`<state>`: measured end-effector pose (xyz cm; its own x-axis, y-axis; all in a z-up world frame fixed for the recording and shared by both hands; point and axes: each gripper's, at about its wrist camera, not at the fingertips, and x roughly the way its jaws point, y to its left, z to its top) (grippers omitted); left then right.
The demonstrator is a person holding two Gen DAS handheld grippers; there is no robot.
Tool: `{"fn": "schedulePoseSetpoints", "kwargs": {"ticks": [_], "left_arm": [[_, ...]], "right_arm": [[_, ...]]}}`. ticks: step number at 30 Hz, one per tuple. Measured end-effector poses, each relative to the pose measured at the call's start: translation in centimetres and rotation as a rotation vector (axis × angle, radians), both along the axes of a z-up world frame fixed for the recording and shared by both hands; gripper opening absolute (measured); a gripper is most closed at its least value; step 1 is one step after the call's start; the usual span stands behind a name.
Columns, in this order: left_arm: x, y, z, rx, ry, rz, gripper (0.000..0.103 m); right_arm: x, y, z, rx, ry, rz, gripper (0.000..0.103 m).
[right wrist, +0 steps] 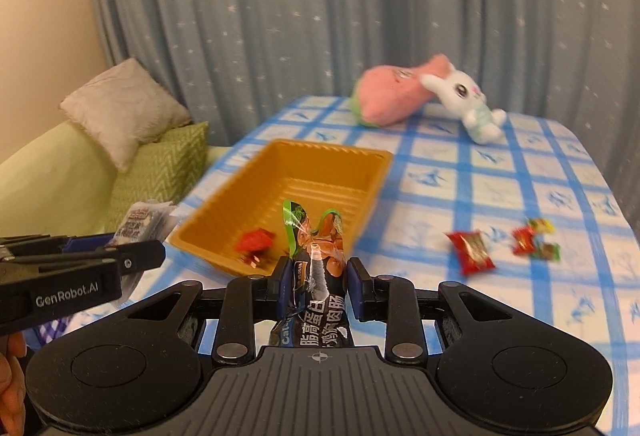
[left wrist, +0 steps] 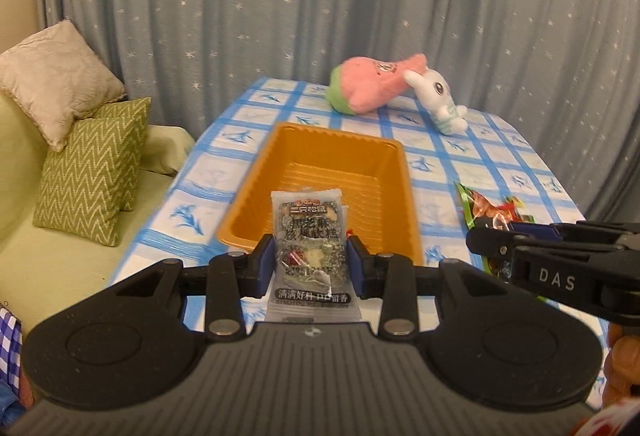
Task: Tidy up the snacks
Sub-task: 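Carry both packets over the orange tray and open both tools to drop them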
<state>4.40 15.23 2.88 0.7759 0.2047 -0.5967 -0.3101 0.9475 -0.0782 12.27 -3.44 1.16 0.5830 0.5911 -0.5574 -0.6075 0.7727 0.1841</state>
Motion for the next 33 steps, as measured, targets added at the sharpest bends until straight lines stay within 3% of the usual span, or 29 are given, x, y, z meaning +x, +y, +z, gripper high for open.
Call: {"fn": "schedulePoseSetpoints", "kwargs": {"ticks": [18, 33], "left_arm": [[4.9, 4.4, 1.0, -0.036, -0.015, 0.007, 0.034], [9.7, 6.9, -2.1, -0.048, 0.053, -0.015, 0.034]], "right_arm": [[4.9, 5.3, 1.0, -0.073, -0.022, 0.059, 0.030], [9.3, 8.8, -1.0, -0.093, 0.018, 0.078, 0.030]]}}
